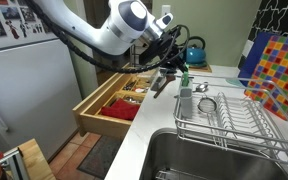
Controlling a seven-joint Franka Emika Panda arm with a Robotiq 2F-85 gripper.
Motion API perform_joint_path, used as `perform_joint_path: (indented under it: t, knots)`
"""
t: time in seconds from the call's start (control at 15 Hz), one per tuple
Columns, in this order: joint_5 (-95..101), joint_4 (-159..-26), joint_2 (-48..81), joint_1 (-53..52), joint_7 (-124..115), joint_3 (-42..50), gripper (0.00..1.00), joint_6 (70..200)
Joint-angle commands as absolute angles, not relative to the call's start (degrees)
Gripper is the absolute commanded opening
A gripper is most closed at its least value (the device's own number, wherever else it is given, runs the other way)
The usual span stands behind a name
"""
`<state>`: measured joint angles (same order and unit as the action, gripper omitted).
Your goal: Put the green thing onto the dish rack
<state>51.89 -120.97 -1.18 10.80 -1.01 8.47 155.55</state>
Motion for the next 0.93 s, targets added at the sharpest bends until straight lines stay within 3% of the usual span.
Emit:
perform_joint_path:
  t: [0.0, 0.87]
  knots:
    - [44.69, -122.57, 3.55, 9.69, 4.45, 8.42, 0.05, 154.31]
    - [41.10, -119.24, 7.33, 8.92, 10.59, 8.46, 0.05, 149.75]
